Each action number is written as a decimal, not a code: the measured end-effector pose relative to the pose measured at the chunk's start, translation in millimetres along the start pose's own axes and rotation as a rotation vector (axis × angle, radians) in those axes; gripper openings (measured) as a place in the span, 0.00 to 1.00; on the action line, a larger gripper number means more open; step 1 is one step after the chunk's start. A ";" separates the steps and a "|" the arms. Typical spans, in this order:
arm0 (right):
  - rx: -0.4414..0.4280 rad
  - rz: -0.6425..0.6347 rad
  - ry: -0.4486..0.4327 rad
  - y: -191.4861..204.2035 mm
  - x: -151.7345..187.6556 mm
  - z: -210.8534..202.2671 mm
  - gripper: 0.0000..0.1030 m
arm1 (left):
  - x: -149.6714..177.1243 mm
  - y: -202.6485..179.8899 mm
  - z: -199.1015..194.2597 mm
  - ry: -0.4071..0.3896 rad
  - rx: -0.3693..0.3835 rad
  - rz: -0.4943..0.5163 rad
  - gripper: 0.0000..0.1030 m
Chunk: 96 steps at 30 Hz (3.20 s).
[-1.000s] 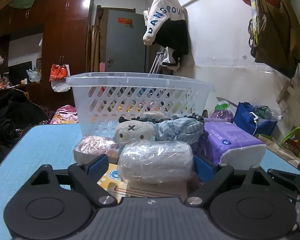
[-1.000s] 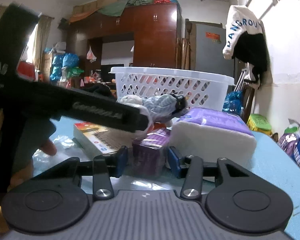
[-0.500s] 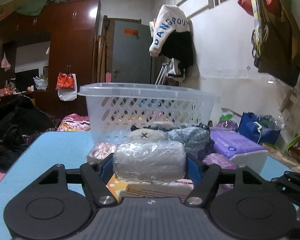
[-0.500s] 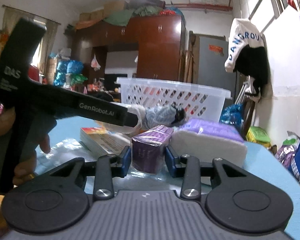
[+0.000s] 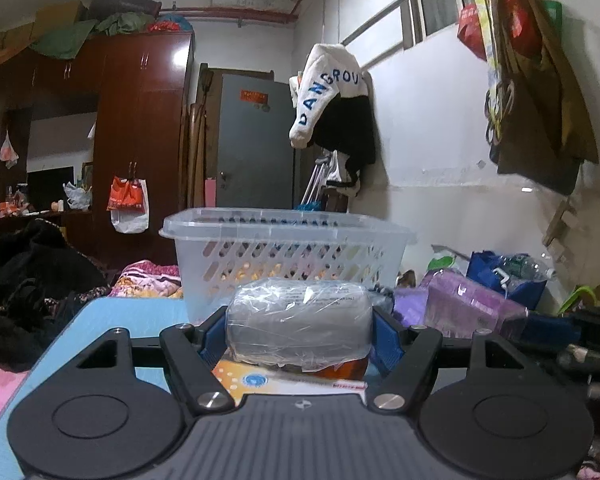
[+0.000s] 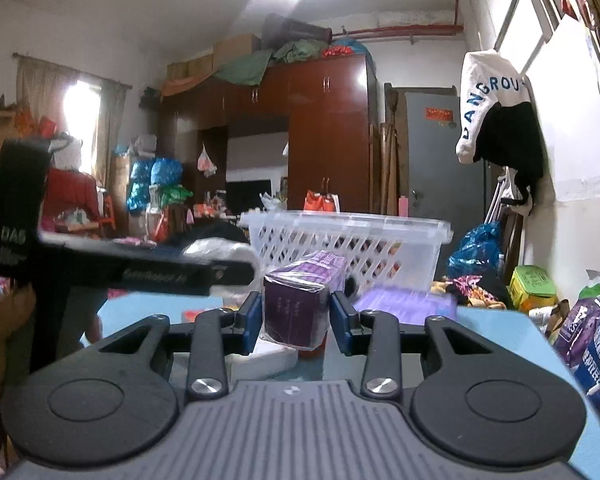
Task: Organize objects
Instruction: 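Carry the roll and purple box over the white basket and open both grippers, then move the right gripper back to the white-and-orange medicine box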
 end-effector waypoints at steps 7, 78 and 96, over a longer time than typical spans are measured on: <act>0.032 -0.016 -0.011 -37.0 -36.6 19.7 0.39 | -41.6 -3.8 0.1 -0.045 -0.017 0.021 0.73; -0.216 0.062 0.182 45.2 34.3 84.1 0.76 | 42.5 77.1 30.8 0.338 0.192 -0.053 0.81; -0.216 0.044 0.212 23.4 46.2 73.2 0.60 | 55.6 57.4 6.7 0.348 0.353 0.092 0.63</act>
Point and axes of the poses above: each gripper's, at about its wrist camera, not at the fingertips, and z roughly the way its jaws point, y to its left, x to its underside, the point moved 7 cm from there along z, roughly the way its jaws point, and after that the axes turned 11 degrees about -z, right-handed, at the moved point
